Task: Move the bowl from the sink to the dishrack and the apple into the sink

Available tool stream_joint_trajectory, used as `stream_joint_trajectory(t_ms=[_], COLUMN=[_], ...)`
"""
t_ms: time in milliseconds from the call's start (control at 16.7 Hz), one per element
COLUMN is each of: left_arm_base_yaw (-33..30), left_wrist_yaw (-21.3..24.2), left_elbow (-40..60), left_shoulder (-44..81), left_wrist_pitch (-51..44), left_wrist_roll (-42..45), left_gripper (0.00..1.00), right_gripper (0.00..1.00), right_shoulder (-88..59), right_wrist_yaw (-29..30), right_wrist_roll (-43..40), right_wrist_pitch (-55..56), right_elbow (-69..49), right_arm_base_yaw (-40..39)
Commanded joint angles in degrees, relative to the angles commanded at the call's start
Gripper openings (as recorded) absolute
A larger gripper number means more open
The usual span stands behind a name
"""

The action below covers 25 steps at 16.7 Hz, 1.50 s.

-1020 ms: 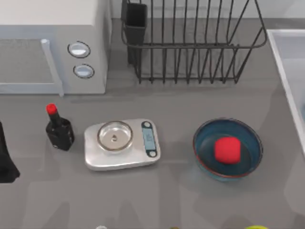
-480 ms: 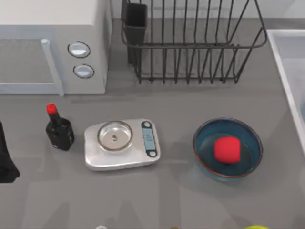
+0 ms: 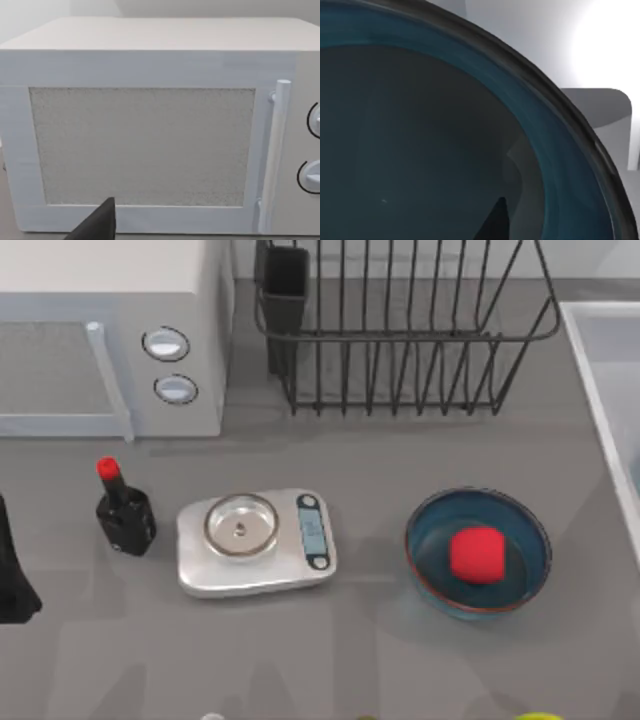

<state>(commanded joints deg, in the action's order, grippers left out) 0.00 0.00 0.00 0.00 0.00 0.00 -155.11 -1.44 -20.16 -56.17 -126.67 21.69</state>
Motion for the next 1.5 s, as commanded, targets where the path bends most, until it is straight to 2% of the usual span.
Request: stream_joint_trajectory(t_ms=[300, 360, 1020, 1260, 1500], left_arm_base_yaw=[0.0, 0.0, 0.0, 0.0, 0.0], left_wrist_yaw=[0.0, 0.0, 0.0, 0.0, 0.0], left_elbow=[0.0, 0.0, 0.0, 0.0, 0.0], left_shoulder=[0.0, 0.0, 0.0, 0.0, 0.0], left_wrist_pitch=[0.0, 0.0, 0.0, 0.0, 0.0], left_wrist_roll=[0.0, 0.0, 0.0, 0.0, 0.0], left_gripper=[1.0, 1.0, 1.0, 1.0, 1.0], right_gripper=[0.02, 0.0, 0.0, 0.0, 0.0], right_shoulder=[0.0, 0.0, 2.2, 12.7, 29.9], right_wrist_yaw=[0.0, 0.0, -0.1, -0.6, -1.2], right_wrist_roll=[0.0, 0.0, -0.6, -4.6, -10.7], right_wrist_pitch=[0.0, 0.0, -1.1, -6.8, -15.6], right_elbow=[0.0, 0.0, 1.2, 6.4, 14.7], right_arm_base_yaw=[0.0, 0.0, 0.7, 4.6, 10.3])
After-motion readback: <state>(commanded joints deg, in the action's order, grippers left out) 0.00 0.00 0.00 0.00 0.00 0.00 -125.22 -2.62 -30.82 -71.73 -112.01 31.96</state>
